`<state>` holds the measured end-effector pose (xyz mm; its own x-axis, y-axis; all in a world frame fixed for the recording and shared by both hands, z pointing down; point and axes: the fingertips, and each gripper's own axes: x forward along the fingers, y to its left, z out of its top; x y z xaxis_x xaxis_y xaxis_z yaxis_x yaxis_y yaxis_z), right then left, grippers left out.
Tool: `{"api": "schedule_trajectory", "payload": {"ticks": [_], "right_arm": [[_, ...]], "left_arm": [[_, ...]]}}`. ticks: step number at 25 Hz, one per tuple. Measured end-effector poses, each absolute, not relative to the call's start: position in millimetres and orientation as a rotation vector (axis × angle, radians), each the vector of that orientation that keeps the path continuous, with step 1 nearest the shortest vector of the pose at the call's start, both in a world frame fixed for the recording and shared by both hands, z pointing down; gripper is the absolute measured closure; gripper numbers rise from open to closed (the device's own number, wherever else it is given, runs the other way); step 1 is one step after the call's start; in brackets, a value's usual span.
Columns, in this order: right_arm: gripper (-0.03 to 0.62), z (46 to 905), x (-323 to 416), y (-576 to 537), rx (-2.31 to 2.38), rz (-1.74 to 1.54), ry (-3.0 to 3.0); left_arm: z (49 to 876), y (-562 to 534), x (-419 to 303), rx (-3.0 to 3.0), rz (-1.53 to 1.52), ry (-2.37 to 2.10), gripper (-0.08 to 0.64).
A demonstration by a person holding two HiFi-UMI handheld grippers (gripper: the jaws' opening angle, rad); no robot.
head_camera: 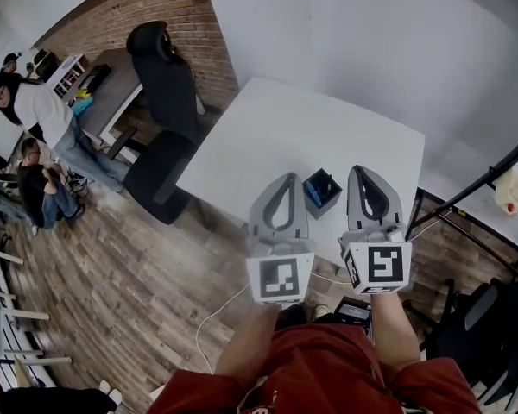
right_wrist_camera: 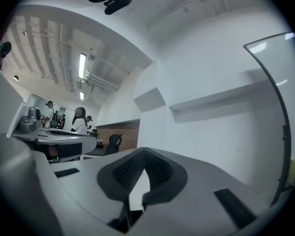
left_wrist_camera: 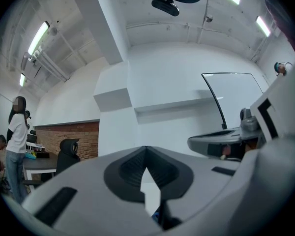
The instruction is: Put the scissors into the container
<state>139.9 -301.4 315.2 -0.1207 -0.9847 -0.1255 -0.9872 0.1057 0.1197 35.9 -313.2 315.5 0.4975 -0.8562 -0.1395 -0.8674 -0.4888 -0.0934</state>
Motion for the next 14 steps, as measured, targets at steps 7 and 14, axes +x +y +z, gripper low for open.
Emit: {"api": "schedule_trajectory", "payload": {"ticks": [7,14], "right_arm": [[0.582,316.7,141.4,-302.0,-2.072,0.268,2.325],[0.582,317.9,144.3,-300.9,-2.073,0.264,2.322]], "left_arm": [[316.8,-314.3,36.6,-2.584,0.102,1.504,0.548],[319.0,-312.8,39.8,-2.583,0.09,1.496,0.548]]}}
